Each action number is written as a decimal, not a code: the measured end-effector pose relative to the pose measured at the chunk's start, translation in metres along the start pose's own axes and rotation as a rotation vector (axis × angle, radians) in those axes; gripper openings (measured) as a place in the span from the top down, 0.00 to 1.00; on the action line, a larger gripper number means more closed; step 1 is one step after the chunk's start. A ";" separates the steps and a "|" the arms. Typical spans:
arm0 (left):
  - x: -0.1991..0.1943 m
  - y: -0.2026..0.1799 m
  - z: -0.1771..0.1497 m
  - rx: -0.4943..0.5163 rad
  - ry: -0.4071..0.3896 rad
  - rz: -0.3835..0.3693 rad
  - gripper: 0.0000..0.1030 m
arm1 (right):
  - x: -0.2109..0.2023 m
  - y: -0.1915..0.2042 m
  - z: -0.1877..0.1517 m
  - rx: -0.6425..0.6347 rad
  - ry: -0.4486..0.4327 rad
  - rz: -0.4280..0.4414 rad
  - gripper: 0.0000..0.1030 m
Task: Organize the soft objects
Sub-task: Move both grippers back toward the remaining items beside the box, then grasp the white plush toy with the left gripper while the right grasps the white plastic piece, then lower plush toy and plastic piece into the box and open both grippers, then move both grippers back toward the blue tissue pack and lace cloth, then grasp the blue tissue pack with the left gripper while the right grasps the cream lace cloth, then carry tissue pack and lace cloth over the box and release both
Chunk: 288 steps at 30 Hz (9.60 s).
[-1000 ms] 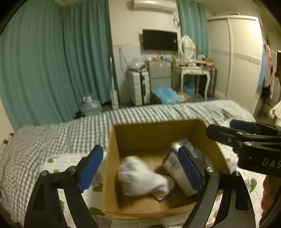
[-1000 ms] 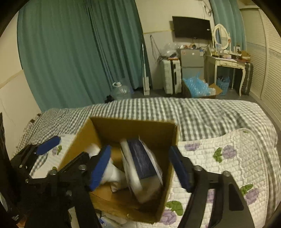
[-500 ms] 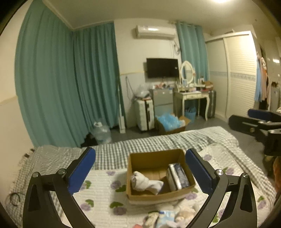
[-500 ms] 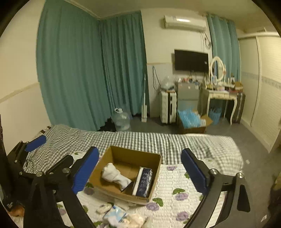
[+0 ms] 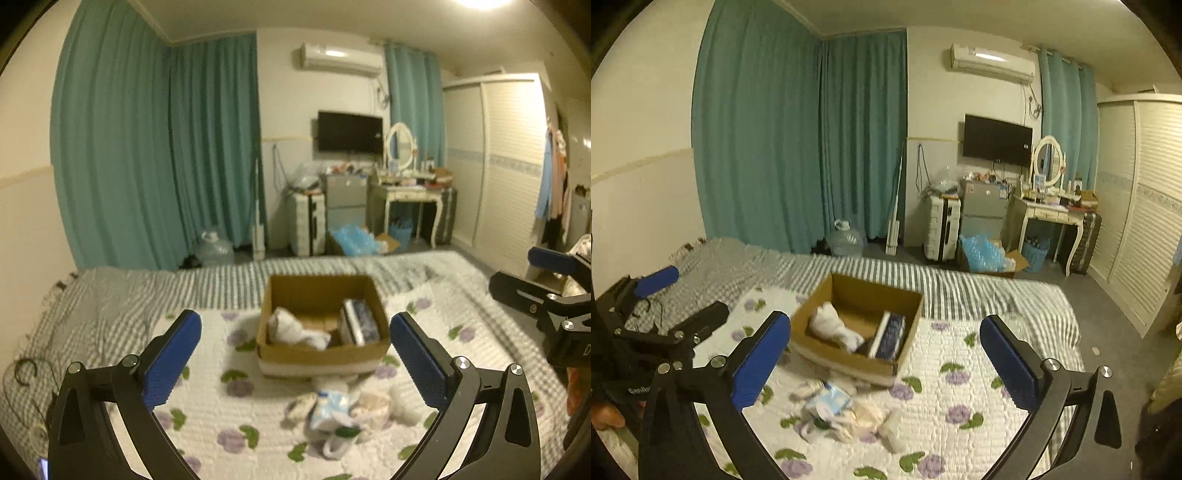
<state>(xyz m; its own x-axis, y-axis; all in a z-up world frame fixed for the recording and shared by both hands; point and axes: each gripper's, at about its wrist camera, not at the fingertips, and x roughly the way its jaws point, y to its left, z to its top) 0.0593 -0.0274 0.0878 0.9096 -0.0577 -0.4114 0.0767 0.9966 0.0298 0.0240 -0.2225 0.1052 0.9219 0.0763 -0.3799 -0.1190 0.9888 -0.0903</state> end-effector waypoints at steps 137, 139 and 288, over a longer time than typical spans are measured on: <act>-0.038 0.037 0.080 0.091 -0.114 -0.021 0.00 | -0.023 0.050 0.114 -0.033 -0.080 -0.029 0.00; -0.042 0.036 0.069 0.093 -0.108 -0.024 0.00 | -0.031 0.052 0.103 -0.036 -0.066 -0.022 0.00; 0.236 0.048 0.013 0.077 0.192 -0.067 0.24 | 0.302 0.016 0.022 0.008 0.272 0.092 0.29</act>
<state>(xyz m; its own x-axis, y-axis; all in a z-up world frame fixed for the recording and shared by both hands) 0.2828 0.0058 0.0035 0.8076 -0.1040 -0.5805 0.1718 0.9831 0.0629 0.3083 -0.1805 0.0092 0.7745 0.1291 -0.6193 -0.1933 0.9804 -0.0374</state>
